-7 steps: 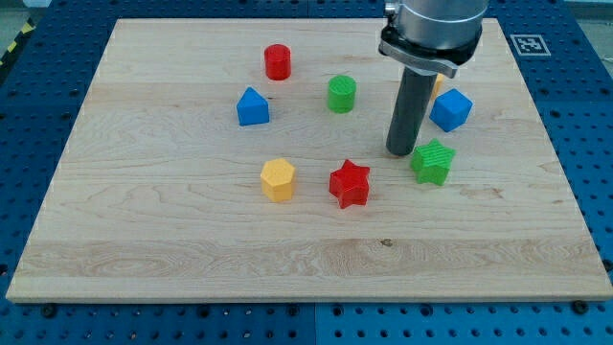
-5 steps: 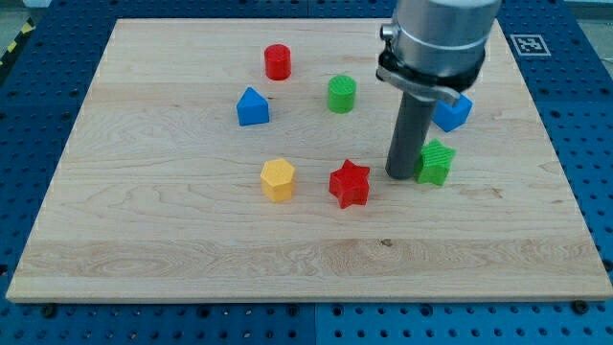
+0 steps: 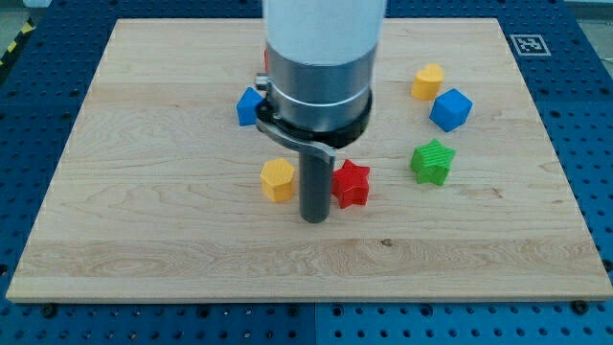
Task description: Move the red star right and up
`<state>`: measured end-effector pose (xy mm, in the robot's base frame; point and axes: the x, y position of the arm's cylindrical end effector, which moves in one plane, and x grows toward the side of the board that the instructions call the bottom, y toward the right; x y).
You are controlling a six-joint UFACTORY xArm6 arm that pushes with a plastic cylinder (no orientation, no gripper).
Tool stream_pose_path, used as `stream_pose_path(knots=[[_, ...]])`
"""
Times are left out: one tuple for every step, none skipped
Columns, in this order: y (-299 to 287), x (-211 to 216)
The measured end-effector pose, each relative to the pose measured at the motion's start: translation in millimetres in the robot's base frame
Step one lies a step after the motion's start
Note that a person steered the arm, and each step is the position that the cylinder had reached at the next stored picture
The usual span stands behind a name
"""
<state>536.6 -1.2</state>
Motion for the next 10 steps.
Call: stream_pose_path(knots=[[1, 0], [6, -4], [17, -17], [40, -19], [61, -19], [73, -19], [94, -19], [111, -23], [111, -40], [108, -57]])
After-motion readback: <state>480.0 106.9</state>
